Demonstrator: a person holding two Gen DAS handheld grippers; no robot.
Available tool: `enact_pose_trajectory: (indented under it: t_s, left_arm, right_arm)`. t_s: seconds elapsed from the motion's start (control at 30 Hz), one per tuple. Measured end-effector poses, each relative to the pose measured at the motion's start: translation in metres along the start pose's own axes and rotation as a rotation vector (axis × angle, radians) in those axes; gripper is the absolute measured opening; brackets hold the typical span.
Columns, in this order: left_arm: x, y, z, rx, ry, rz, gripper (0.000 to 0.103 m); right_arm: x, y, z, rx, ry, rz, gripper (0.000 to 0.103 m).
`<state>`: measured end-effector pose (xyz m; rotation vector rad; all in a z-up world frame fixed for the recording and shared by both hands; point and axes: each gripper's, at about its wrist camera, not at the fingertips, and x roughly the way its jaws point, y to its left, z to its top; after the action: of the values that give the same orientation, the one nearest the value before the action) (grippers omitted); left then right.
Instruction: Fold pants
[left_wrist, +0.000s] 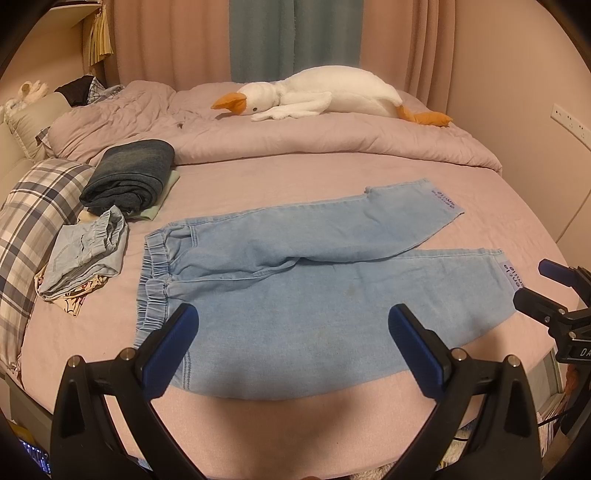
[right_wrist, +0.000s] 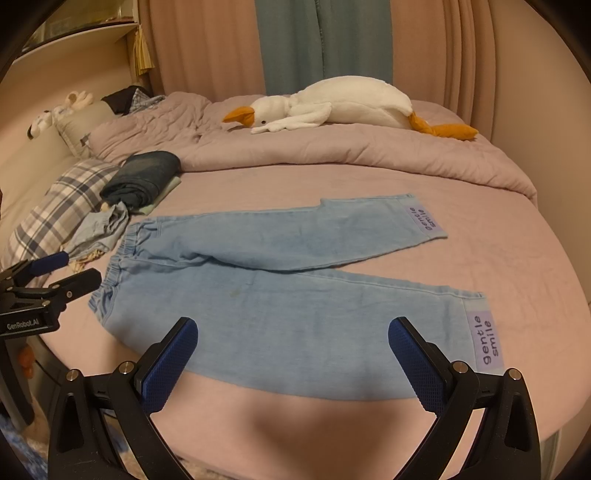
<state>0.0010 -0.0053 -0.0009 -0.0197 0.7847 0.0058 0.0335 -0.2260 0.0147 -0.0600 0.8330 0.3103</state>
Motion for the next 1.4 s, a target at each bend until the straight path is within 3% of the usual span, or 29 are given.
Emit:
enact_pose_trajectory:
  t_s: [0.2, 0.37, 0.57, 0.67, 0.73, 0.77, 0.9, 1.0, 1.2, 1.4]
  left_arm:
    - [0.002, 0.0, 0.0, 0.0, -0.011, -0.002, 0.103]
    - [0.021, 0.014, -0.006, -0.096, 0.042, -0.05, 0.103]
    - [0.048, 0.063, -0.034, -0.389, 0.142, -0.031, 0.103]
    - [0.046, 0.084, -0.052, -0.393, 0.241, 0.04, 0.102]
    - [0.045, 0.098, -0.063, -0.433, 0.221, 0.057, 0.102]
    - [0.052, 0.106, -0.067, -0.463, 0.171, 0.042, 0.101]
    - [0.067, 0.138, -0.087, -0.61, 0.146, 0.035, 0.095]
    - [0.083, 0.152, -0.098, -0.673, 0.181, 0.031, 0.095]
    - [0.103, 0.161, -0.108, -0.68, 0.185, 0.008, 0.095]
    - [0.114, 0.17, -0.097, -0.667, 0.161, 0.005, 0.094]
  right_arm:
    - [0.0, 0.0, 0.0, 0.004, -0.005, 0.003, 0.102]
    - [0.001, 0.0, -0.001, 0.011, -0.001, 0.017, 0.102]
    - [0.025, 0.012, -0.009, -0.031, 0.096, 0.031, 0.102]
    - [0.048, 0.03, -0.018, -0.069, 0.176, 0.073, 0.102]
    - [0.058, 0.046, -0.023, -0.078, 0.249, 0.128, 0.102]
    - [0.065, 0.055, -0.025, -0.099, 0.26, 0.142, 0.102]
    - [0.084, 0.088, -0.038, -0.217, 0.249, 0.191, 0.102]
    - [0.101, 0.108, -0.052, -0.343, 0.223, 0.189, 0.102]
    - [0.109, 0.133, -0.073, -0.546, 0.179, 0.218, 0.102]
    - [0.108, 0.138, -0.086, -0.622, 0.116, 0.187, 0.102]
